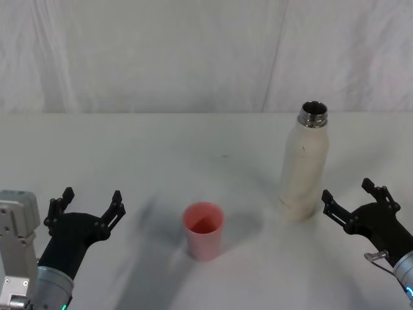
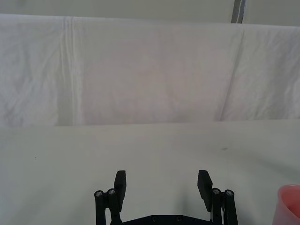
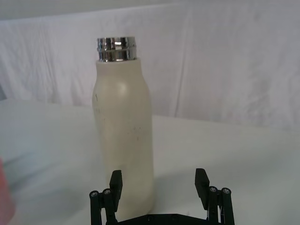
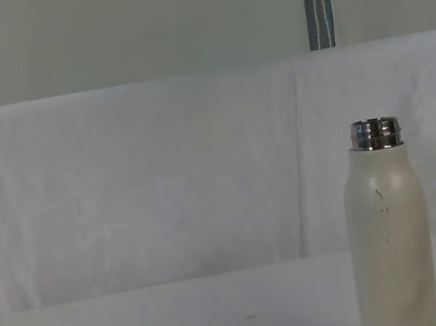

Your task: Grasp the thermos with one hand and pour water into the cup lid.

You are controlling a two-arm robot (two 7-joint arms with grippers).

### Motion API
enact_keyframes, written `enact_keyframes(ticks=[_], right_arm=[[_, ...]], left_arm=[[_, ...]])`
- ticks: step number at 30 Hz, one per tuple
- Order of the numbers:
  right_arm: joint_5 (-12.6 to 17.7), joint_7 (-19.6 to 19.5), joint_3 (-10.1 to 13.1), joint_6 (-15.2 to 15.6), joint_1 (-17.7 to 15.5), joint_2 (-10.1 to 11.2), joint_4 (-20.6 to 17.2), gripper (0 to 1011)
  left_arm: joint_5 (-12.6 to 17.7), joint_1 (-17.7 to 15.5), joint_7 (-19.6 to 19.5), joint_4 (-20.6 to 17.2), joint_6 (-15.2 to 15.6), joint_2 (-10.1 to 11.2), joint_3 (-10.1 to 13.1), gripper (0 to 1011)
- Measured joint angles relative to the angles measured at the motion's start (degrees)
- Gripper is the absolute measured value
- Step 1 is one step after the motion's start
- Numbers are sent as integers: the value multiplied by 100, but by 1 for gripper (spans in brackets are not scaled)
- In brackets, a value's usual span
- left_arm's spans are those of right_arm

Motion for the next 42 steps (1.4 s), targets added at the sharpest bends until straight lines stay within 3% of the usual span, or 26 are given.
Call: enact_keyframes(ticks=[13, 42], right_arm=[[-122, 30, 83, -193, -147, -169, -65, 1001], [-550, 113, -102, -348, -183, -365, -114, 1001]], left_arm=[[0, 0, 0, 0, 0, 0, 0, 1001], [0, 0, 0, 0, 0, 0, 0, 1001]])
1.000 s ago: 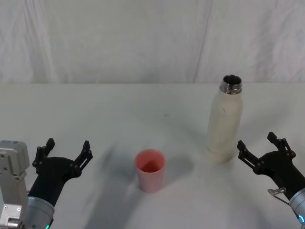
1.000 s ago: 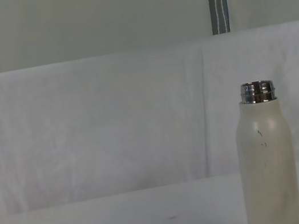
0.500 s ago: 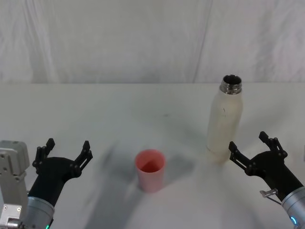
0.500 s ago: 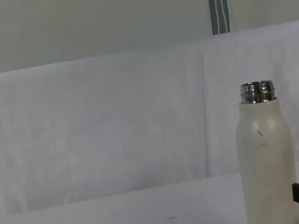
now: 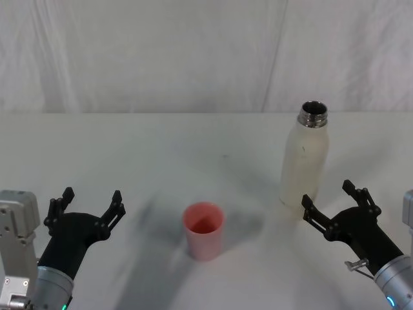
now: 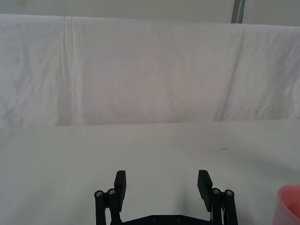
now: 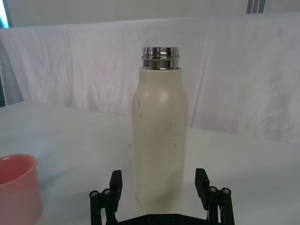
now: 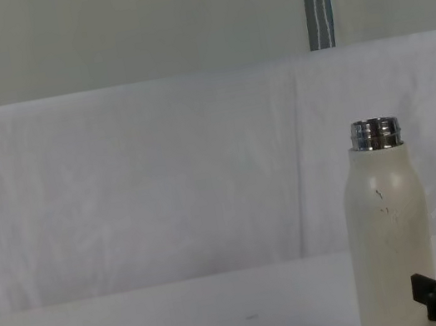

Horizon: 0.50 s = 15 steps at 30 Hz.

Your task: Grasp the thermos with one hand and pour water into the cup lid.

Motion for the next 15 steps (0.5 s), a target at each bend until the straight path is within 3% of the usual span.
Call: enact_keyframes(ticks=[15], right_arm=[[-117, -26, -87, 38, 2, -65, 4, 1001]], left_arm=[[0, 0, 0, 0, 0, 0, 0, 1001]])
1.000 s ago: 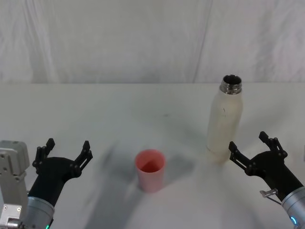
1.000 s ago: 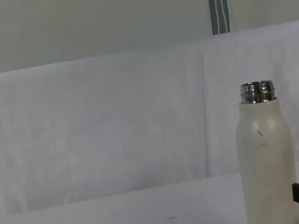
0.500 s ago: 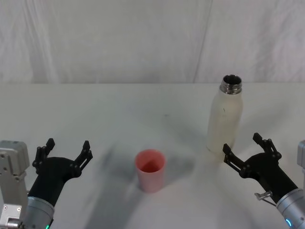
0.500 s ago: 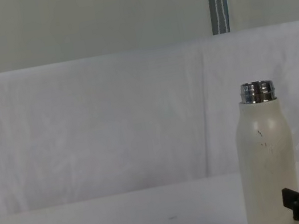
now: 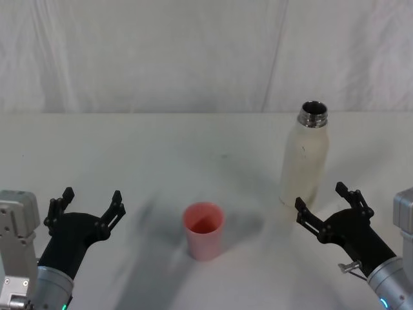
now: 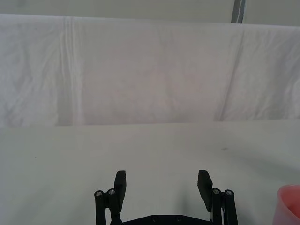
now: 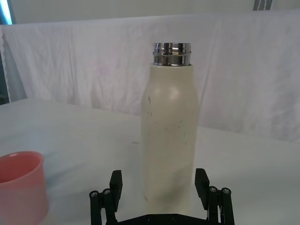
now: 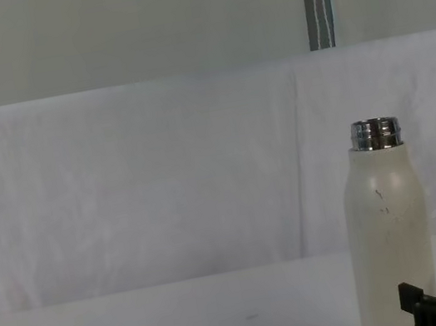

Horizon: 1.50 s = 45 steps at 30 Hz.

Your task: Grasp the thermos with one hand and pour water into the cup lid.

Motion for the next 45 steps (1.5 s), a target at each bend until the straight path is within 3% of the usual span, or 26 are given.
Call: enact_keyframes(ticks=[45], right_arm=[[29, 5, 17, 2, -2, 16, 6, 1001]], left_arm=[[0, 0, 0, 0, 0, 0, 0, 1001]])
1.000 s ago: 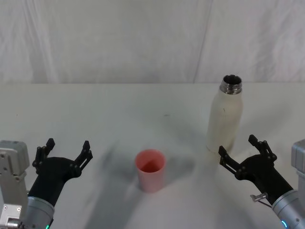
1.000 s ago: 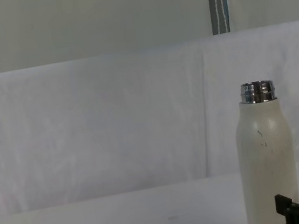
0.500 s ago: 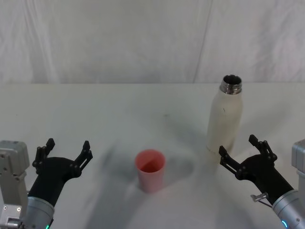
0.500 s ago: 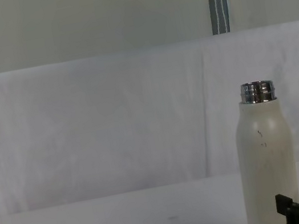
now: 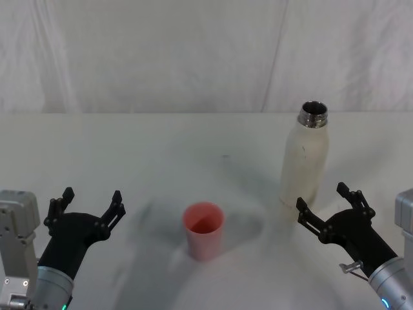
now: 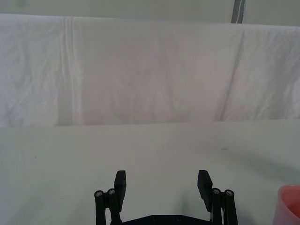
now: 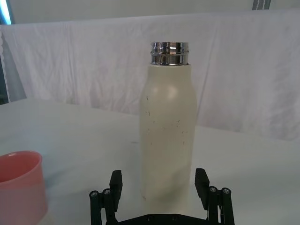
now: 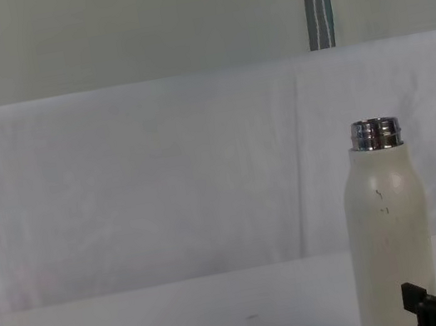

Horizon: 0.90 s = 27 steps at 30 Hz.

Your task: Grasp the thermos with one hand and pour water into the cup lid.

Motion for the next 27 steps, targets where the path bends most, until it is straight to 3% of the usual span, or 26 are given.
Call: enact_keyframes(ticks=[27], right_arm=[[0, 0, 0, 0, 0, 0, 0, 1001]], left_arm=[[0, 0, 0, 0, 0, 0, 0, 1001]])
